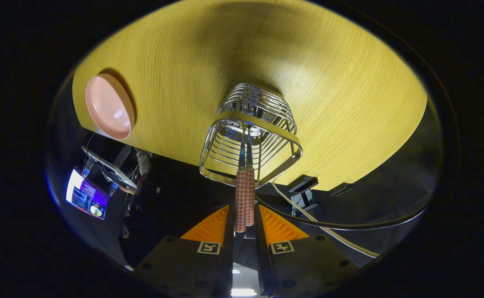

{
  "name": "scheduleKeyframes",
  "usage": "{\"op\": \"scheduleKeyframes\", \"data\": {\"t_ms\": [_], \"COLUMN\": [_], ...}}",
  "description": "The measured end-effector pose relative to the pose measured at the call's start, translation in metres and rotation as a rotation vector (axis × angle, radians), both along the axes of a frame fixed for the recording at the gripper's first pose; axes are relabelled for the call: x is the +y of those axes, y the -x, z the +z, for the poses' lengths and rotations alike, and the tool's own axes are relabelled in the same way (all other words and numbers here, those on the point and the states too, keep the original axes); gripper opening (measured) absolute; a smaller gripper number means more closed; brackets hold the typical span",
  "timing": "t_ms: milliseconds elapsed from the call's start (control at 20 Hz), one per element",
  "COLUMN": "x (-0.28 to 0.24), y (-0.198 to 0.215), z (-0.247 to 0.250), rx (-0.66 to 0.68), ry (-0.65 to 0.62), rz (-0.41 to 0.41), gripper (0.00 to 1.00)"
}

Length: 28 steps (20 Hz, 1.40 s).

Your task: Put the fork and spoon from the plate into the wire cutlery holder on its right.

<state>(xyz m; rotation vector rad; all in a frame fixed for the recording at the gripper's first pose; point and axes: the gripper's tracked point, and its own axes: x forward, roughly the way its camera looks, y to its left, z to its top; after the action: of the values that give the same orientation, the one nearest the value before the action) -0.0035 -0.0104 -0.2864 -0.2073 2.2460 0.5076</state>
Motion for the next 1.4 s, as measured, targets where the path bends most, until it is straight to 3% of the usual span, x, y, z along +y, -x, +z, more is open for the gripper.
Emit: {"op": "scheduleKeyframes", "data": {"t_ms": [200,250,350,650,1050,1400], "x": [0.015,0.018,0.016,0.008,0.005,-0.005], "y": [-0.006,-0.008,-0.01,-0.008,-0.01,-0.023], "z": [0.005,0.009,0.017,0.053,0.098,0.128], "rx": [-0.174,-0.223,-0.318,-0.633,-1.075,-1.417], "ry": [-0.131,-0.166,-0.211,-0.307,-0.361,-0.32], "rz": [-0.066,-0.097,-0.163,-0.383,-0.617,-0.692], "gripper": [0.63,0.79,0.99,0.99,0.99,0.99]}}
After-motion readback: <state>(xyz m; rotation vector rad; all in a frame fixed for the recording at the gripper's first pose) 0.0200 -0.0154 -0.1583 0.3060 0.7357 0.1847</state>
